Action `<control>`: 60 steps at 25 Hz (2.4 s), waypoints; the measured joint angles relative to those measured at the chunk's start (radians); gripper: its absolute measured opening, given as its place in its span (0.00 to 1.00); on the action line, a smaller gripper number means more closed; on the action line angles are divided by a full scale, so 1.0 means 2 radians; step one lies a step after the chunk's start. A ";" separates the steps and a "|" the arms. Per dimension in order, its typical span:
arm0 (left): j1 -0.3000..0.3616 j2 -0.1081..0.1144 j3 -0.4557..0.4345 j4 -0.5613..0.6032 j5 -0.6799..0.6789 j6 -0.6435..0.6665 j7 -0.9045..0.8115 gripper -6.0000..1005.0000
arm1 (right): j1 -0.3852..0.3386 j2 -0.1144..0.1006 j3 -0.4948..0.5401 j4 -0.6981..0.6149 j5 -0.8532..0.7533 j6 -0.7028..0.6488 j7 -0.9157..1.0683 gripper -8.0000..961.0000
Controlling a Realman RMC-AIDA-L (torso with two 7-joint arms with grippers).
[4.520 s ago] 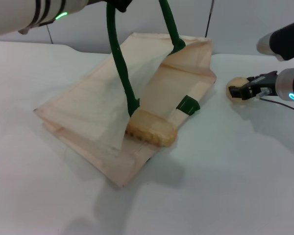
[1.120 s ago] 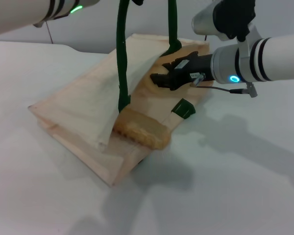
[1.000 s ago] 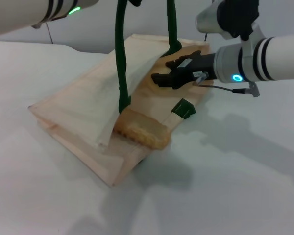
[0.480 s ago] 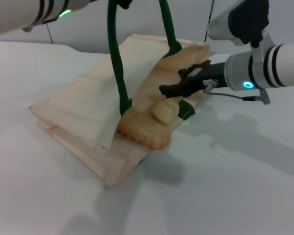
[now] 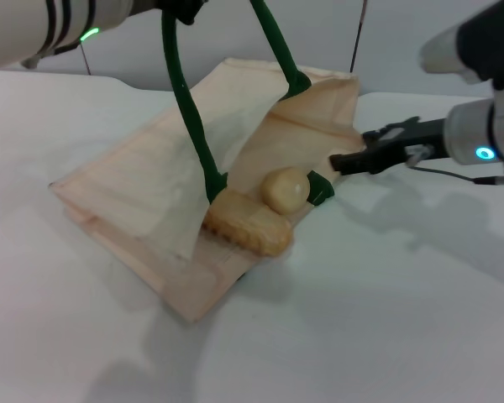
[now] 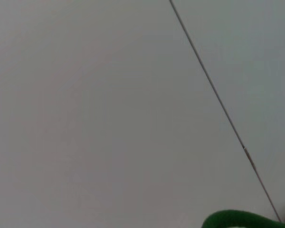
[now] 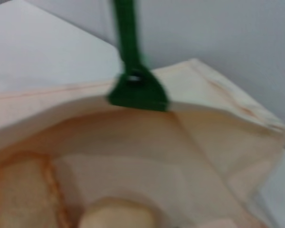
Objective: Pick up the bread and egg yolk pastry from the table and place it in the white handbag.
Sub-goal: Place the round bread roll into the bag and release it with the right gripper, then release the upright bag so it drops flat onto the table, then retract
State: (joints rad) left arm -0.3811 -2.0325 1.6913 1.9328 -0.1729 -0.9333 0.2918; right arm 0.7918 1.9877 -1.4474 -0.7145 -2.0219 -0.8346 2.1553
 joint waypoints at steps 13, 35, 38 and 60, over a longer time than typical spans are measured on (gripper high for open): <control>0.003 0.001 0.001 -0.079 -0.029 0.046 0.004 0.12 | -0.032 0.003 0.102 -0.037 -0.065 -0.025 0.006 0.81; -0.020 0.001 0.021 -0.257 -0.082 0.189 0.018 0.71 | -0.033 0.004 0.109 -0.035 -0.071 -0.028 0.011 0.81; -0.002 0.001 0.029 -0.271 -0.083 0.238 0.021 0.80 | -0.037 0.008 0.109 -0.036 -0.071 -0.025 0.004 0.81; 0.053 -0.001 0.047 -0.404 -0.143 0.548 0.011 0.84 | -0.171 0.024 0.007 -0.097 0.329 0.247 -0.341 0.80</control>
State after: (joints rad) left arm -0.2756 -2.0337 1.7862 1.1256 -0.4594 0.1625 0.3139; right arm 0.4494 2.0356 -1.4344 -0.9080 -1.3647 -0.3405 1.4732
